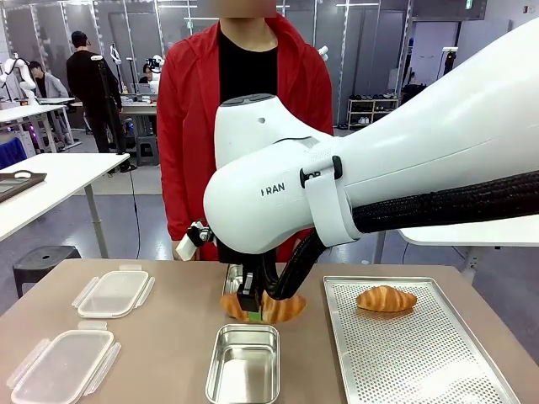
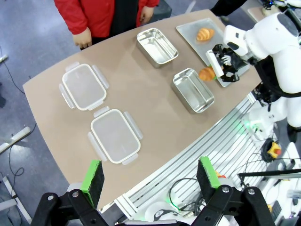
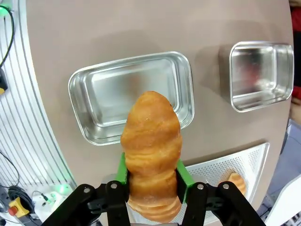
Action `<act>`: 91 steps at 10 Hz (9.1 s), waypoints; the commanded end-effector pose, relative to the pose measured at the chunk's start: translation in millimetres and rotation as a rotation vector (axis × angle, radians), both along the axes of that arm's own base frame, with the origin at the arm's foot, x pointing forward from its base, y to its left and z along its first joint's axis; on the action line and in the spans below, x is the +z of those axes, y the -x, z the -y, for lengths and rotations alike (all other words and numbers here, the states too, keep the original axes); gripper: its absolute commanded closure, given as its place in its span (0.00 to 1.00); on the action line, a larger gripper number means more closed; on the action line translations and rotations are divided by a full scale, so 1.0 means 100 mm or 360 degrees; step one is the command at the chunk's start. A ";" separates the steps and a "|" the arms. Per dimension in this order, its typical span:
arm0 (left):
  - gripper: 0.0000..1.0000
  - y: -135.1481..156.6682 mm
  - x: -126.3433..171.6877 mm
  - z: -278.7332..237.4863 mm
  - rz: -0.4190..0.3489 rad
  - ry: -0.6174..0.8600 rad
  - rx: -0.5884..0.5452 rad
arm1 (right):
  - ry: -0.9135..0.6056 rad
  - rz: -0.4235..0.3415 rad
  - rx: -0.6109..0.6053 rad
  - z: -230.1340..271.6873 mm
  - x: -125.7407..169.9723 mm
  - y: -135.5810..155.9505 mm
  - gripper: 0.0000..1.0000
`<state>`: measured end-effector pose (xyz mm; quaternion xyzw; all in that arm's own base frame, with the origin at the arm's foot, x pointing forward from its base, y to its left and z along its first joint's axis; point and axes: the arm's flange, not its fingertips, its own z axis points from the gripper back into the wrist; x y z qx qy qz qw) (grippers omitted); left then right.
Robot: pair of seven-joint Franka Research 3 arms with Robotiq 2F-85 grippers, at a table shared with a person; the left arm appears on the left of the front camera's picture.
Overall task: Place the bread into the airtight container.
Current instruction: Pick up a Butter Roll and place it into an empty Airtight Container.
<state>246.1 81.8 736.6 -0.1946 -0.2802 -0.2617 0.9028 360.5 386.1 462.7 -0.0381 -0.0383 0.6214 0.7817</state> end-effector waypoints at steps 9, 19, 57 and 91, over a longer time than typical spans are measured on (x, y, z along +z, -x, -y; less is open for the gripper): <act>0.00 0.01 0.01 0.00 0.0008 -0.0002 -0.0028 | -0.0315 -0.0092 -0.1945 0.07 -0.69 0.16 0.57; 0.00 0.01 0.01 0.00 0.0008 -0.0002 -0.0028 | -0.0352 -0.0027 -0.2157 -0.34 -1.18 0.03 0.00; 0.00 0.01 0.01 0.00 0.0008 -0.0002 -0.0028 | -0.0908 0.0287 -0.1321 4.32 2.52 1.69 0.00; 0.00 0.01 0.01 0.00 0.0008 -0.0002 -0.0028 | -0.1045 0.0274 -0.0619 3.35 1.48 0.80 0.00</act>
